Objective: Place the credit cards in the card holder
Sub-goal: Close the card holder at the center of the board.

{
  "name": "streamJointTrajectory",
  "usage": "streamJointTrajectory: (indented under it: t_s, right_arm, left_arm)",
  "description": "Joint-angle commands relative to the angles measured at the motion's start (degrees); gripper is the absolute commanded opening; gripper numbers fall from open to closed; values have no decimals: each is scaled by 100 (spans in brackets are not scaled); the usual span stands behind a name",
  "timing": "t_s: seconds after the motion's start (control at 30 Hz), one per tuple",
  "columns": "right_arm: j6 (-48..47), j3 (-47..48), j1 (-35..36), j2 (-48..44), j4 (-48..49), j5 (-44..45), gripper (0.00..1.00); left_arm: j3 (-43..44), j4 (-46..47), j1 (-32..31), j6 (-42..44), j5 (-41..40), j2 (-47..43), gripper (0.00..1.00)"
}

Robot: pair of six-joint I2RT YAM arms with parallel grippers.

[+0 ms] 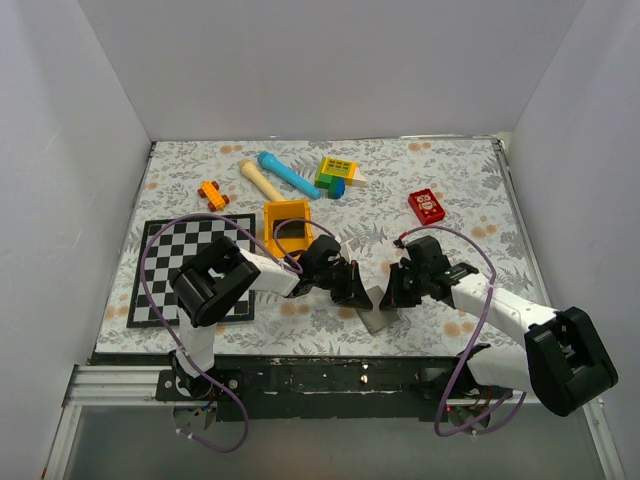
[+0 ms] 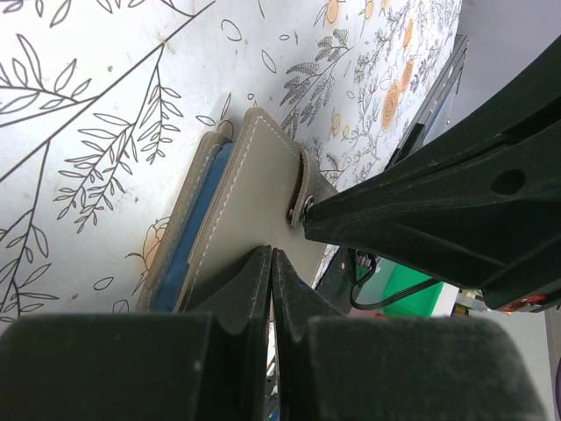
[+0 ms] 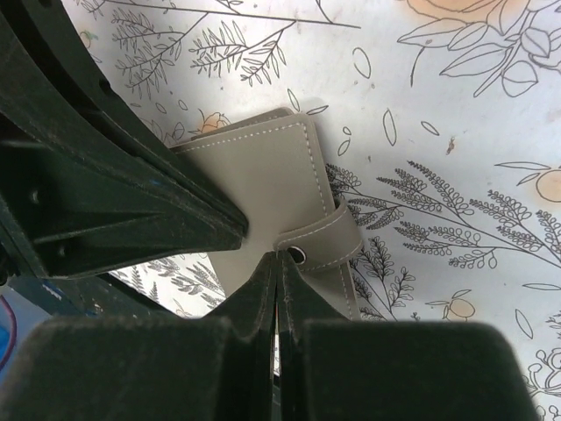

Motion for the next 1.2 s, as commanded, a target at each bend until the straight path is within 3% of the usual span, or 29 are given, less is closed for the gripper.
streamJointTrajectory:
  t_s: [0.0,0.4,0.5,0.7,1.17]
  right_arm:
    - [-12,-79,1,-107,-249,-2,1]
    - [155,52,1,-915,-267,436,1]
    - [208,123,1,-1057,-434,779,7]
    - [190,334,1,-627,-627,964,17]
    - [164,369,1,-328,-223,939,20]
  left_arm:
    - [-78,-567,169,294,-981,176,0]
    - [-51,-576,177,321,-964,185,0]
    - [-60,-558,177,321,-955,194,0]
    - [-51,-558,177,321,-946,194,0]
    - [-69,-541,212,338,-911,203,0]
